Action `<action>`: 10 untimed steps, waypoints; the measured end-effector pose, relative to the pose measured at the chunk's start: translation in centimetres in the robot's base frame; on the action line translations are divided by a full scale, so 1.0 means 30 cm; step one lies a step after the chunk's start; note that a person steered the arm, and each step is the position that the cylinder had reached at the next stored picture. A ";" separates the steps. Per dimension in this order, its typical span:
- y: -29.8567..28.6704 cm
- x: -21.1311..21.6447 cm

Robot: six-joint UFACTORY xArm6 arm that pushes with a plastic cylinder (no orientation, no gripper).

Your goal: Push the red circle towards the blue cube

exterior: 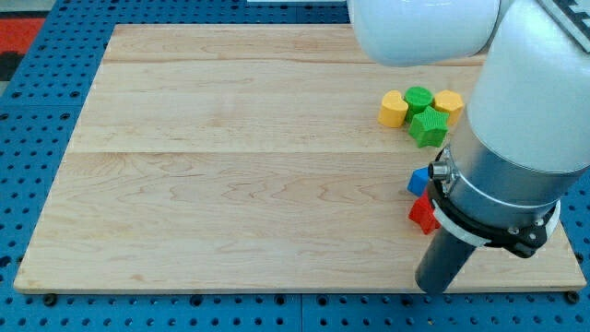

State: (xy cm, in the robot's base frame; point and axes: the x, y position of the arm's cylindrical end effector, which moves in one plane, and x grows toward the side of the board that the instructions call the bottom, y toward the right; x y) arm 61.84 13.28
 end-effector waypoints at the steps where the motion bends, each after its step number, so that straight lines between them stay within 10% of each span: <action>1: 0.102 -0.002; 4: 0.482 -0.235; 10: 0.363 -0.372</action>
